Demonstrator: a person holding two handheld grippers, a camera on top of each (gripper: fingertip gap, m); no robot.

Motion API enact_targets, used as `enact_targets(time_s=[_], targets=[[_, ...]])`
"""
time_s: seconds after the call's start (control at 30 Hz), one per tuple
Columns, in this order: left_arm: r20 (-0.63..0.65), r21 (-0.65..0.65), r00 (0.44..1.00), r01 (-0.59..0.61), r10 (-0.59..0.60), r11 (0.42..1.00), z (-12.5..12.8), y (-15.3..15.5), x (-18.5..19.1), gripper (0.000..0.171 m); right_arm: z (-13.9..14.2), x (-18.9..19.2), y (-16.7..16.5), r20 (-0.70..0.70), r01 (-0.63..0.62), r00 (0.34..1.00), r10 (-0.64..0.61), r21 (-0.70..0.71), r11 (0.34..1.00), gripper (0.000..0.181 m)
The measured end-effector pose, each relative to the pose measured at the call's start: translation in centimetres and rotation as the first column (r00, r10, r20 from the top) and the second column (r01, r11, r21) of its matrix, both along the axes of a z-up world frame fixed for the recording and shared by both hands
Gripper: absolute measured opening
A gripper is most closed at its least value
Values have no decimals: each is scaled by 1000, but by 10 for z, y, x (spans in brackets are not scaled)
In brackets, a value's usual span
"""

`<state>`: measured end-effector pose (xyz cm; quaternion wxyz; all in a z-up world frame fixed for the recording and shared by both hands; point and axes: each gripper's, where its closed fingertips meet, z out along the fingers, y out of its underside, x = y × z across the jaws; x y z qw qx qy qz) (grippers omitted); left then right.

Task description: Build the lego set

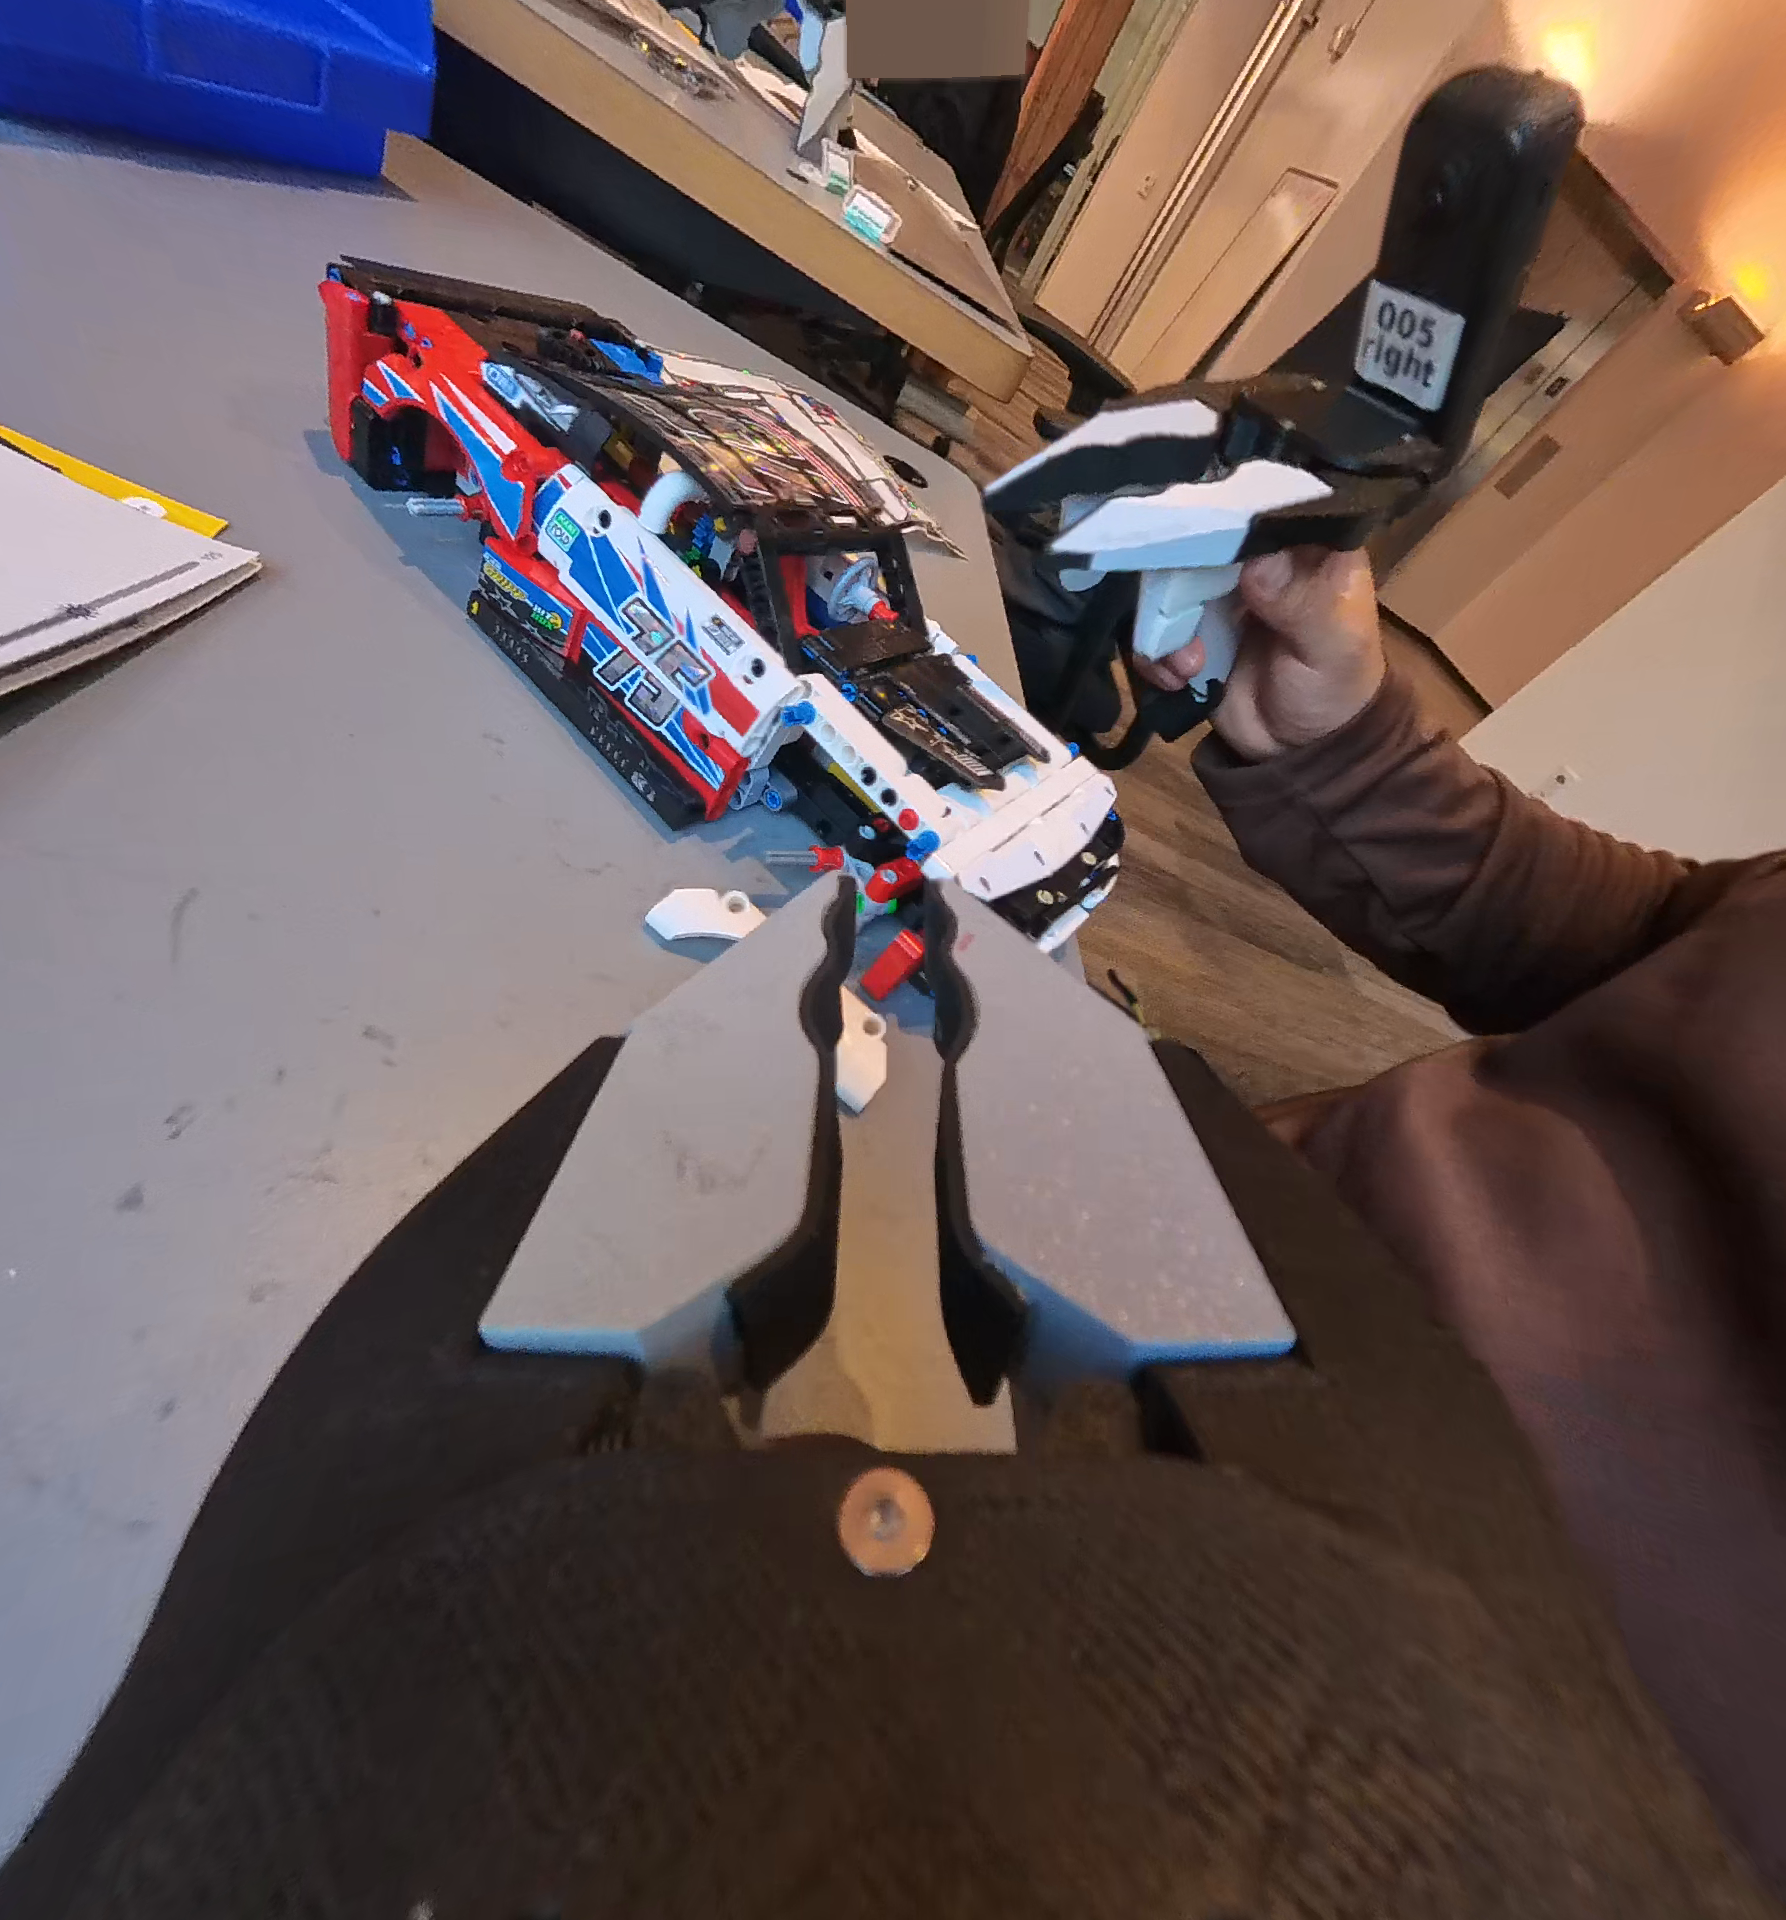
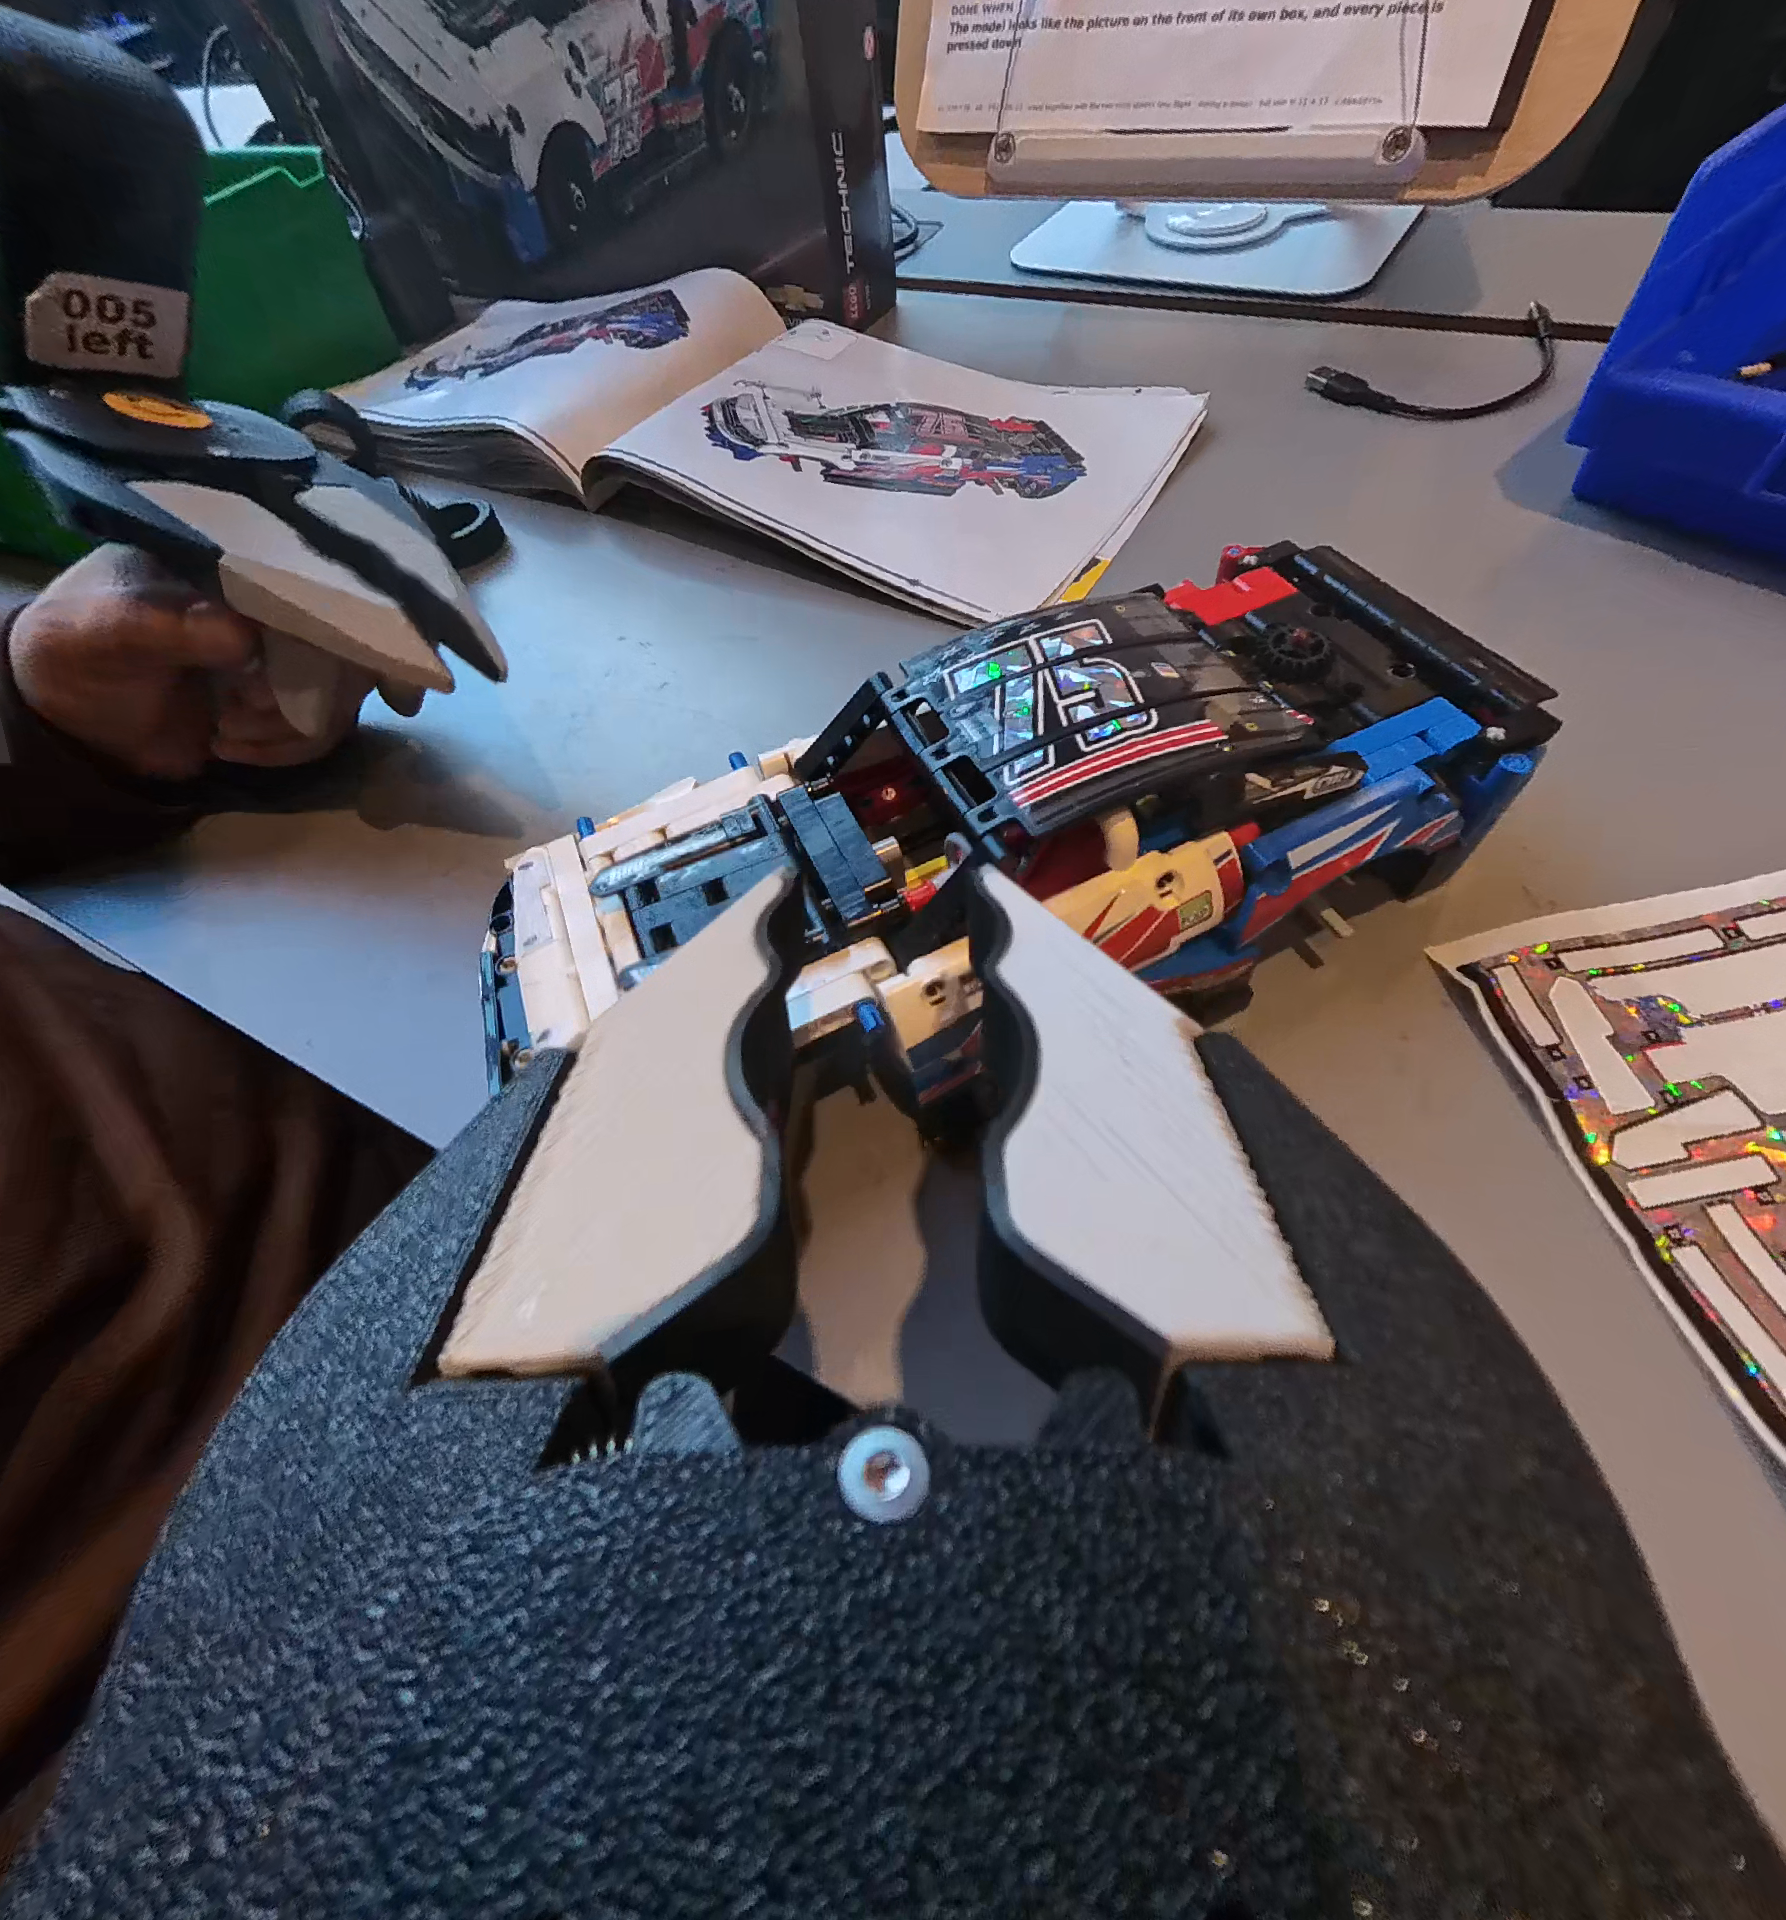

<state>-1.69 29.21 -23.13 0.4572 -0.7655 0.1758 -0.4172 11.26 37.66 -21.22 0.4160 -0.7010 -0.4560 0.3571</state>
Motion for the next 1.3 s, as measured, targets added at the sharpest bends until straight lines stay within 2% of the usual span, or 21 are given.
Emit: enact_targets(time_s=[0.23, 0.43, 0.57, 0.67, 0.73, 0.83, 0.9, 0.97, 1.13, 1.2, 1.3], targets=[[65, -7, 997, -31, 32, 999, 5, 7, -6, 11, -4, -3, -18, 74, -107, 992, 103, 55, 993, 30], [16, 1, 999, 35, -35, 999, 1, 5, 8, 16, -36, -6, -32, 244, -196, 955, 168, 93, 976, 31], [-37, 19, 997, 72, -71, 997, -1, 2, 18, 17, -34, 0, -33, 220, -186, 963, 159, 105, 977, 30], [-50, 17, 995, 88, -87, 996, -3, 0, 21, 17, -31, 13, -21, 200, -119, 976, 92, 131, 984, 27], [-60, 15, 995, 81, -80, 997, -4, 1, 21, 17, -32, 24, -8, 166, -32, 986, 14, 106, 994, 27], [-116, -8, 992, 54, -55, 999, -12, 4, 22, 17, -34, 37, 0, 45, 42, 998, -41, -25, 999, 30], [-144, -26, 988, 49, -52, 998, -16, 4, 28, 20, -30, 44, -3, -59, 40, 997, -45, -97, 995, 32], [-173, -33, 984, 41, -46, 999, -16, 3, 36, 22, -26, 54, -7, -141, 40, 988, -55, -107, 993, 32], [-257, -10, 966, 30, -32, 999, 4, 8, 60, 26, -32, 82, -19, -230, 25, 972, -52, -119, 993, 32], [-340, -7, 940, 40, -40, 999, 5, 12, 68, 30, -29, 90, -25, -286, -2, 958, -35, -127, 992, 35], [-506, 1, 859, 82, -70, 997, -6, 17, 74, 40, -20, 89, -36, -380, -63, 925, 6, -138, 988, 49]])
